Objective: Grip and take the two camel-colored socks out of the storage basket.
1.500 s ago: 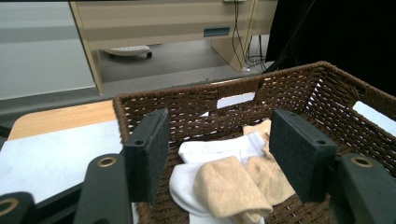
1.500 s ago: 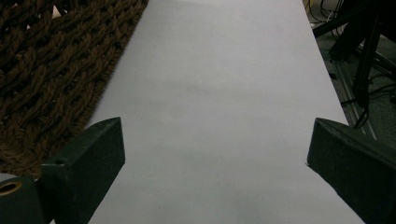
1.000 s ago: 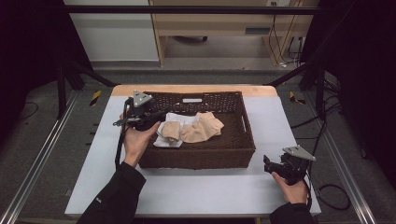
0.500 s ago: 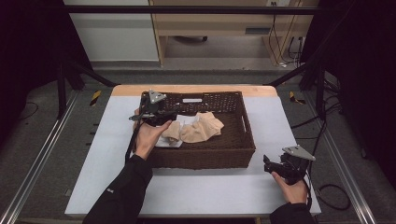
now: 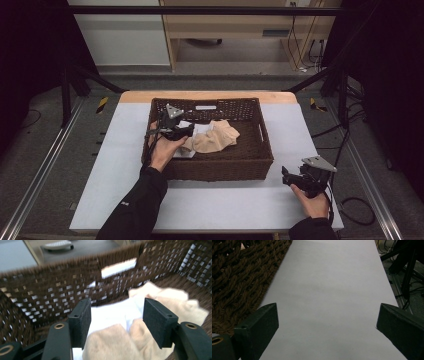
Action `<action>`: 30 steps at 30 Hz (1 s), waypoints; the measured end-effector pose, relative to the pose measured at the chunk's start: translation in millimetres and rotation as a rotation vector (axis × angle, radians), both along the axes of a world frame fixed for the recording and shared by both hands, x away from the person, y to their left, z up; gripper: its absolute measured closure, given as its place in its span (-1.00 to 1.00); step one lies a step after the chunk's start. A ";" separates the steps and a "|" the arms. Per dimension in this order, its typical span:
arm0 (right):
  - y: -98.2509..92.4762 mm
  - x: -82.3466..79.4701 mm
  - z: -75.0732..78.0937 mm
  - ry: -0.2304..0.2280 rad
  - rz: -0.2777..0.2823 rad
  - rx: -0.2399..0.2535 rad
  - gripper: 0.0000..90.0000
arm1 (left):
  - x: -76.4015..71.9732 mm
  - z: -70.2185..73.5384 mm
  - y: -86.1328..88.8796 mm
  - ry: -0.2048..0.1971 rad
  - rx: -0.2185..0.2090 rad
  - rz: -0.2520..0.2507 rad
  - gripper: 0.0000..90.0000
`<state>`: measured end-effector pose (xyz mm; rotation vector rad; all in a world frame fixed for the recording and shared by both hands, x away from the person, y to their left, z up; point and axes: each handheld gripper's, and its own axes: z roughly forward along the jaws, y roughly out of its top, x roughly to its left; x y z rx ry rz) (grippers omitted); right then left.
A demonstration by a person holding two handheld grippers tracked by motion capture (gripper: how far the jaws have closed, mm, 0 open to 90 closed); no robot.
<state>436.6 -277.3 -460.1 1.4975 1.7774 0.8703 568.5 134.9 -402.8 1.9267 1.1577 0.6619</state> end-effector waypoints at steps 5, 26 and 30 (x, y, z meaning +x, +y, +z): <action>0.3 0.1 -0.4 0.008 -0.003 -0.001 -0.90 | -1.3 -6.4 -2.6 0.030 0.045 0.006 -0.19; 4.4 1.0 -2.3 0.029 0.015 -0.015 -0.90 | 0.5 -25.4 -16.1 0.136 0.144 0.001 -0.19; 3.9 0.9 -2.3 0.035 0.015 -0.015 -0.90 | 2.1 -28.9 -14.7 0.175 0.178 -0.017 -0.01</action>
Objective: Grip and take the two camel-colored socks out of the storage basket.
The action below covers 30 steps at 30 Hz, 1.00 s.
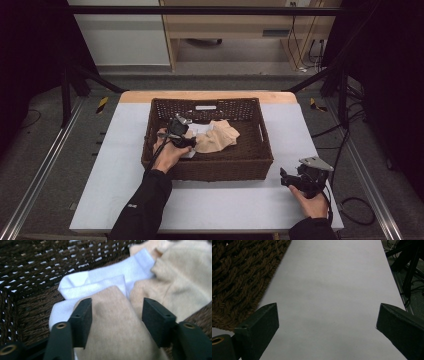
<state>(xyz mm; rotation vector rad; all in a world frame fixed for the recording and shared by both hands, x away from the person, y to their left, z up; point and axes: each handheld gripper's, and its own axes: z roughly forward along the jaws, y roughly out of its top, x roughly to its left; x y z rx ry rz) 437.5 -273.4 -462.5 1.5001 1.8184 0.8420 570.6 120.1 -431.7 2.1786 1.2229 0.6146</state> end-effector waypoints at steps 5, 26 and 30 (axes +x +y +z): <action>-0.8 0.2 -0.3 -0.001 -0.003 0.001 -0.90 | 1.0 -0.5 3.6 0.035 -0.007 -0.005 0.32; -3.5 -0.8 1.1 -0.007 -0.018 0.006 -0.89 | -10.9 19.5 20.4 -0.127 -0.217 -0.009 0.85; -3.9 -0.8 1.4 -0.011 -0.019 0.007 -0.89 | -13.1 30.0 25.9 -0.192 -0.354 -0.006 0.85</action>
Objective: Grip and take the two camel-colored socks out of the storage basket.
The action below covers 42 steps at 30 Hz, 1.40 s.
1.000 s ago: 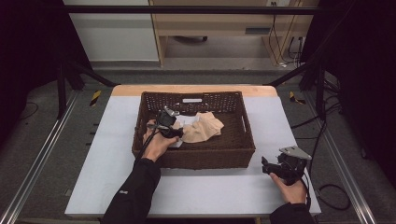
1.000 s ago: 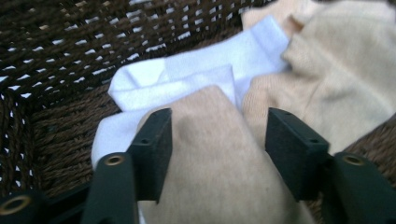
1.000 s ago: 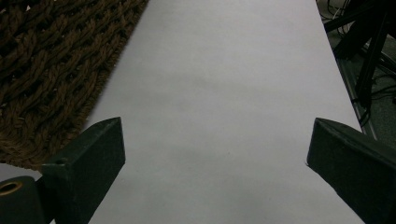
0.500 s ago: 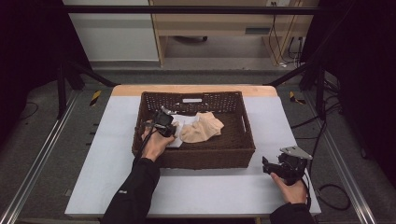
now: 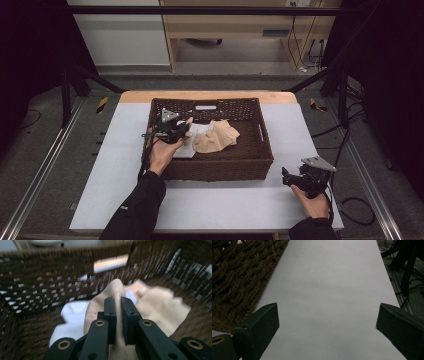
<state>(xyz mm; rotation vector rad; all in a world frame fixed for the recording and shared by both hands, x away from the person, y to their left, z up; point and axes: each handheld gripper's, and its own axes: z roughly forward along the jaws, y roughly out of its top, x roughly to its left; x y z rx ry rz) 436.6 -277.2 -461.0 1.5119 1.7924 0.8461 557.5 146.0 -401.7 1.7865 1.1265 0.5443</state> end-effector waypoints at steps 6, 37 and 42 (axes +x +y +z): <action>0.7 0.3 -0.2 0.002 0.003 -0.003 -0.89 | -9.9 16.7 0.1 -0.089 -0.070 -0.035 0.85; -1.1 -2.3 0.8 -0.005 -0.016 -0.002 -0.89 | -130.5 76.3 30.8 -0.303 -0.167 -0.271 0.86; -0.9 -2.6 0.9 -0.005 -0.016 0.002 -0.89 | -145.7 65.9 34.1 -0.284 -0.164 -0.302 0.86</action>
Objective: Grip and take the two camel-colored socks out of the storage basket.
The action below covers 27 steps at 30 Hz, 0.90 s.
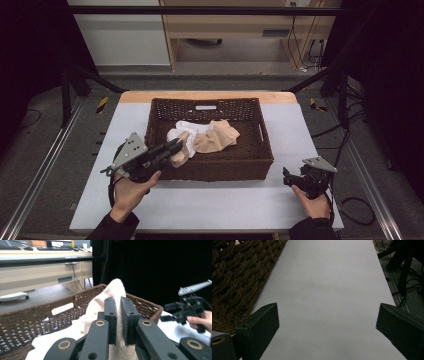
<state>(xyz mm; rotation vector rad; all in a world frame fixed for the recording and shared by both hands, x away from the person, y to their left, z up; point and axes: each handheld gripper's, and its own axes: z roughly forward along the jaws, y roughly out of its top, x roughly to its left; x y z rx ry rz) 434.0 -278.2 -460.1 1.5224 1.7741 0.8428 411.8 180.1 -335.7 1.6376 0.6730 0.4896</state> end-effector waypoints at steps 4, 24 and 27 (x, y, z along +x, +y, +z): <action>0.8 0.3 -0.5 0.003 0.005 -0.009 -0.89 | -9.8 -12.6 -2.0 0.013 0.027 -0.025 0.86; 0.0 -1.8 0.7 -0.010 0.013 -0.005 -0.89 | -20.1 -88.9 -19.2 0.205 0.218 -0.094 0.86; -0.3 -1.5 0.7 -0.012 0.016 -0.004 -0.89 | -17.5 -102.7 -23.8 0.254 0.268 -0.103 0.86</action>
